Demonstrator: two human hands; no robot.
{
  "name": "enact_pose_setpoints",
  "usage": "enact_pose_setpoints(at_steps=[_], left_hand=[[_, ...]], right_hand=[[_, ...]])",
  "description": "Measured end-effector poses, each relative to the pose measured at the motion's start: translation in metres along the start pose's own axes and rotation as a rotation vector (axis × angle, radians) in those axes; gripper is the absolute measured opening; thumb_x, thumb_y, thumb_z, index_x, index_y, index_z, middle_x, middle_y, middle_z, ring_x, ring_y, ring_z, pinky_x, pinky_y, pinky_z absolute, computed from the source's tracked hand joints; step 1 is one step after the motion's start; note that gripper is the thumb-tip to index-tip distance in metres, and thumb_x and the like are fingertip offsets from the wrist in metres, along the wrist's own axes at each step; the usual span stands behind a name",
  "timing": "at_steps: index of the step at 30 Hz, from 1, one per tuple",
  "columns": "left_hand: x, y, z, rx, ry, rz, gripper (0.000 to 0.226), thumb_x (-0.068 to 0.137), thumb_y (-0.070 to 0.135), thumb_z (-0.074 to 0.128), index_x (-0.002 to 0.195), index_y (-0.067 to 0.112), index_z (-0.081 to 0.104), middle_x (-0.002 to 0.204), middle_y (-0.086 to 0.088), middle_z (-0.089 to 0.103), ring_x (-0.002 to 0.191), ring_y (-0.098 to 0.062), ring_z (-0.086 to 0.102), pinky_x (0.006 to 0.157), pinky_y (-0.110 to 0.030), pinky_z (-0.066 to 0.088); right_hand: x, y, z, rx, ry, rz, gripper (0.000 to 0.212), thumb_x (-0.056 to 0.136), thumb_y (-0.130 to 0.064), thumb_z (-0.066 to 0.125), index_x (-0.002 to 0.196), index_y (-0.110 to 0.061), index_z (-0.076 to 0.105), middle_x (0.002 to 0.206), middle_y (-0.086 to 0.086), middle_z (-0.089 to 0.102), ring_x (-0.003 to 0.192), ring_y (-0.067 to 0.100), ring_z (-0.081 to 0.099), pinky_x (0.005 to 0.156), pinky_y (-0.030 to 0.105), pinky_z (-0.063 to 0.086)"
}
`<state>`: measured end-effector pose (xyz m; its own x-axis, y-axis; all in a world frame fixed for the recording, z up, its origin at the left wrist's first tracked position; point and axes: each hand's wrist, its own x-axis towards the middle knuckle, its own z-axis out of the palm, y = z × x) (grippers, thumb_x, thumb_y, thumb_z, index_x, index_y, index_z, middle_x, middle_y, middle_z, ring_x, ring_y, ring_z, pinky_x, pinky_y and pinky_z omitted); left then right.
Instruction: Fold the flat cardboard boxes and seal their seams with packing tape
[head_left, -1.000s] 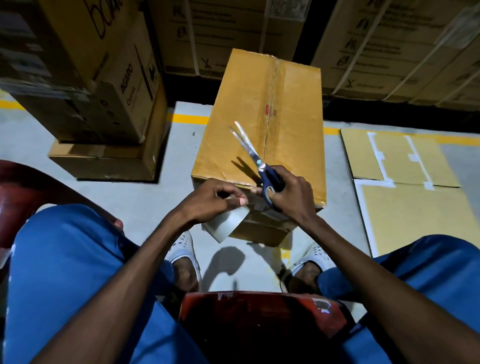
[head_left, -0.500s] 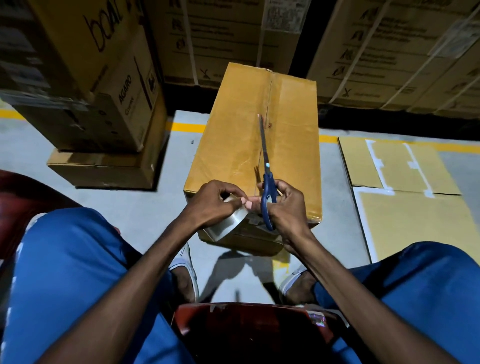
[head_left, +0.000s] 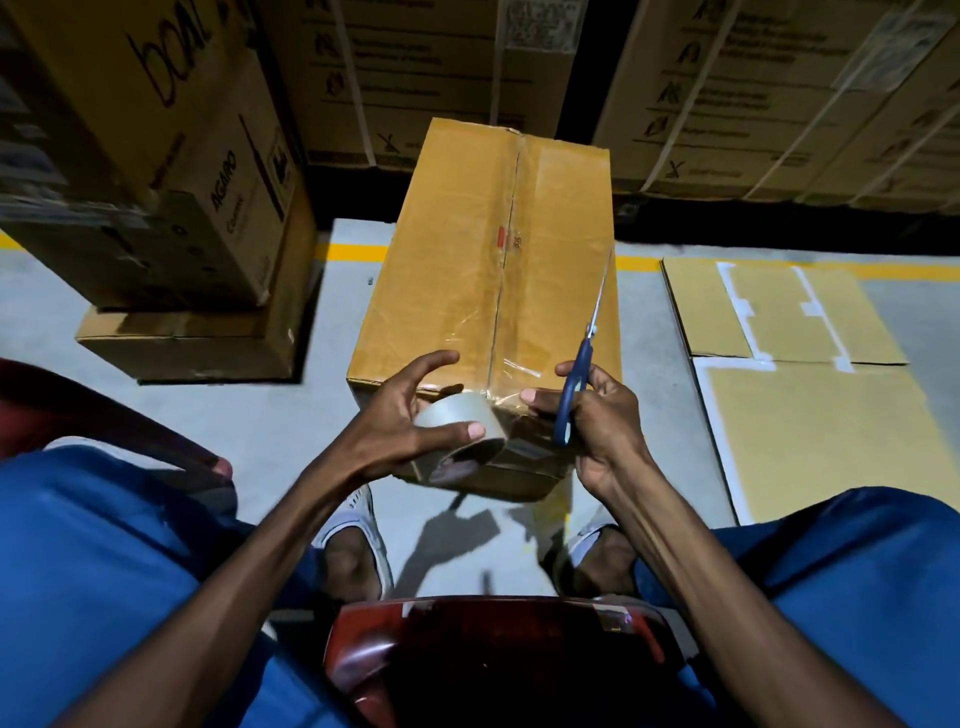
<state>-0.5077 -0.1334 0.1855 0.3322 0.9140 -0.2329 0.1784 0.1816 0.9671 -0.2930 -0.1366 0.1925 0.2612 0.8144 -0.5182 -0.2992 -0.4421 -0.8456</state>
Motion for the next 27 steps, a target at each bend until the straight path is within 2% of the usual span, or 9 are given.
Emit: enact_pose_setpoints(at_steps=[2, 5, 9, 12, 14, 17, 21, 25, 27], left_hand=[[-0.003, -0.006, -0.011, 0.033, -0.034, 0.024, 0.083, 0.054, 0.045, 0.092, 0.128, 0.027, 0.059, 0.096, -0.011, 0.075, 0.081, -0.024, 0.071, 0.073, -0.033, 0.060], [-0.004, -0.009, -0.022, 0.026, -0.067, 0.016, 0.073, 0.048, 0.053, 0.094, 0.109, 0.023, 0.069, 0.100, -0.012, 0.073, 0.083, -0.018, 0.068, 0.074, -0.033, 0.059], [-0.007, -0.004, -0.034, 0.185, -0.081, 0.018, 0.056, 0.047, 0.055, 0.090, 0.089, 0.022, 0.074, 0.085, 0.005, 0.073, 0.075, -0.007, 0.065, 0.065, -0.023, 0.053], [-0.015, -0.002, -0.065, 0.292, 0.007, -0.009, 0.070, 0.039, 0.072, 0.086, 0.081, 0.017, 0.074, 0.074, 0.005, 0.073, 0.064, -0.005, 0.064, 0.058, -0.016, 0.049], [-0.017, -0.004, -0.089, 0.297, 0.069, -0.031, 0.072, 0.039, 0.075, 0.085, 0.080, 0.017, 0.074, 0.078, -0.004, 0.074, 0.066, -0.011, 0.064, 0.062, -0.022, 0.049], [-0.016, -0.003, -0.098, 0.352, 0.057, -0.036, 0.069, 0.041, 0.071, 0.086, 0.081, 0.016, 0.074, 0.085, -0.009, 0.075, 0.073, -0.018, 0.067, 0.069, -0.034, 0.051], [-0.015, -0.001, -0.101, 0.542, -0.004, -0.062, 0.073, 0.042, 0.076, 0.081, 0.071, 0.011, 0.068, 0.070, -0.007, 0.070, 0.061, -0.012, 0.064, 0.058, -0.030, 0.047], [-0.009, -0.006, -0.125, 0.850, 0.061, -0.003, 0.094, 0.044, 0.097, 0.061, 0.066, 0.005, 0.066, 0.063, -0.015, 0.065, 0.057, -0.029, 0.062, 0.053, -0.026, 0.034], [-0.004, -0.007, -0.133, 0.883, 0.063, 0.027, 0.097, 0.042, 0.101, 0.055, 0.065, 0.007, 0.067, 0.059, -0.011, 0.065, 0.055, -0.025, 0.061, 0.052, -0.027, 0.035]], right_hand=[[0.000, 0.001, -0.008, 0.010, 0.016, -0.013, 0.048, 0.053, 0.006, 0.090, 0.088, -0.015, 0.066, 0.097, 0.020, 0.065, 0.085, 0.034, 0.067, 0.076, 0.044, 0.060], [-0.007, 0.003, -0.014, 0.048, -0.007, -0.024, 0.049, 0.053, 0.007, 0.088, 0.091, -0.012, 0.063, 0.086, 0.015, 0.063, 0.076, 0.033, 0.068, 0.069, 0.040, 0.061], [-0.010, 0.001, -0.020, 0.060, 0.061, -0.056, 0.041, 0.063, 0.012, 0.083, 0.087, -0.013, 0.061, 0.085, 0.013, 0.063, 0.068, 0.027, 0.067, 0.063, 0.034, 0.058], [0.001, -0.011, -0.045, 0.178, 0.177, -0.068, 0.039, 0.071, 0.016, 0.075, 0.086, -0.014, 0.056, 0.087, 0.017, 0.058, 0.066, 0.027, 0.066, 0.080, 0.053, 0.058], [0.006, -0.013, -0.059, 0.219, 0.202, -0.059, 0.039, 0.075, 0.017, 0.073, 0.087, -0.015, 0.054, 0.085, 0.014, 0.057, 0.065, 0.027, 0.066, 0.086, 0.060, 0.056], [0.004, -0.006, -0.063, 0.232, 0.201, -0.049, 0.039, 0.074, 0.015, 0.075, 0.088, -0.014, 0.053, 0.087, 0.017, 0.057, 0.062, 0.028, 0.066, 0.086, 0.060, 0.057], [0.003, 0.000, -0.068, 0.264, 0.261, -0.044, 0.040, 0.073, 0.014, 0.077, 0.087, -0.015, 0.053, 0.078, 0.013, 0.061, 0.069, 0.030, 0.066, 0.083, 0.053, 0.059], [0.002, 0.003, -0.076, 0.274, 0.273, -0.066, 0.040, 0.074, 0.014, 0.076, 0.086, -0.017, 0.052, 0.080, 0.009, 0.060, 0.079, 0.032, 0.066, 0.084, 0.053, 0.059], [0.002, 0.007, -0.075, 0.252, 0.284, -0.074, 0.040, 0.074, 0.012, 0.077, 0.086, -0.018, 0.053, 0.078, 0.007, 0.060, 0.078, 0.031, 0.068, 0.082, 0.052, 0.059]])
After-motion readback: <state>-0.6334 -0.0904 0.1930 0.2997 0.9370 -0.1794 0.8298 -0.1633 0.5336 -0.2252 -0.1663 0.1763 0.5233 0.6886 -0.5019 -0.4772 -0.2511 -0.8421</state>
